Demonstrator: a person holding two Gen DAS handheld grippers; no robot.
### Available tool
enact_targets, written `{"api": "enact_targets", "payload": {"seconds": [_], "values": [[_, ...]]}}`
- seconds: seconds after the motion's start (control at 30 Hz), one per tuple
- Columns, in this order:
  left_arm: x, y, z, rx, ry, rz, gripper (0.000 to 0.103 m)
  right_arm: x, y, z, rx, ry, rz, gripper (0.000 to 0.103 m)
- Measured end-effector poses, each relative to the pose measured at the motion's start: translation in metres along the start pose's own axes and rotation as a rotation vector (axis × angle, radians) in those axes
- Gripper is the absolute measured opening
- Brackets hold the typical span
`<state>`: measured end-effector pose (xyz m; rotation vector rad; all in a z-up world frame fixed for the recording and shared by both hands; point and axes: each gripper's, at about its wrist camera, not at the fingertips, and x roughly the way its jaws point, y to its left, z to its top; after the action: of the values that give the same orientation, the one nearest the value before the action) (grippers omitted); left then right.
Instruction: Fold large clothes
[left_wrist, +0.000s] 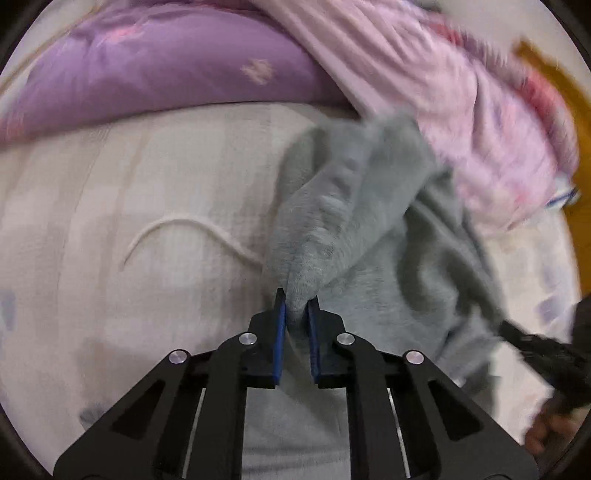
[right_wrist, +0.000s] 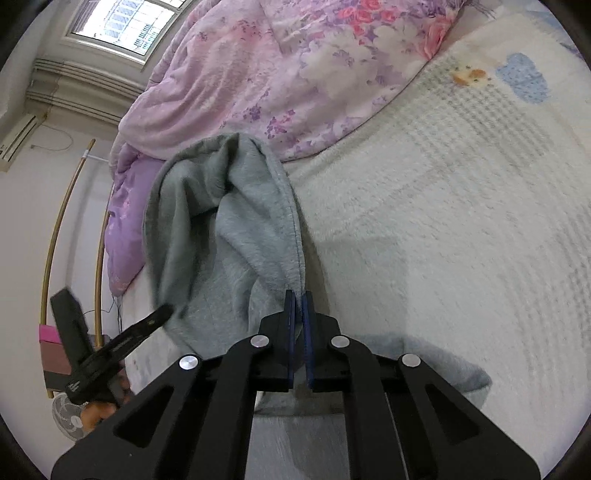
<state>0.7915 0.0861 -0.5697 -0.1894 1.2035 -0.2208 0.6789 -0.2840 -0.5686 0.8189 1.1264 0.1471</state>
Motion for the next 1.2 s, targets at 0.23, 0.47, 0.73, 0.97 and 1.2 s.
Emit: {"api": "enact_targets", "payload": {"seconds": [0.23, 0.47, 0.73, 0.97, 1.2], "values": [[-0.007, 0.088, -0.044, -0.303, 0.102, -0.097, 0.012, 0.009, -0.016, -0.012, -0.003, 0.067, -0.129, 0.004], [-0.027, 0.097, -0.037, -0.318, 0.030, -0.143, 0.017, 0.009, -0.014, -0.002, 0.027, 0.038, -0.137, 0.019], [-0.003, 0.045, 0.008, -0.093, 0.038, -0.043, 0.034, 0.046, -0.006, 0.047, -0.023, 0.051, -0.149, 0.050], [-0.001, 0.052, 0.011, -0.101, 0.022, -0.028, 0.009, 0.049, 0.007, 0.057, -0.135, 0.011, -0.182, 0.005], [-0.065, 0.080, -0.008, -0.143, -0.123, -0.176, 0.009, -0.034, 0.042, 0.052, -0.270, -0.220, -0.049, 0.005]]}}
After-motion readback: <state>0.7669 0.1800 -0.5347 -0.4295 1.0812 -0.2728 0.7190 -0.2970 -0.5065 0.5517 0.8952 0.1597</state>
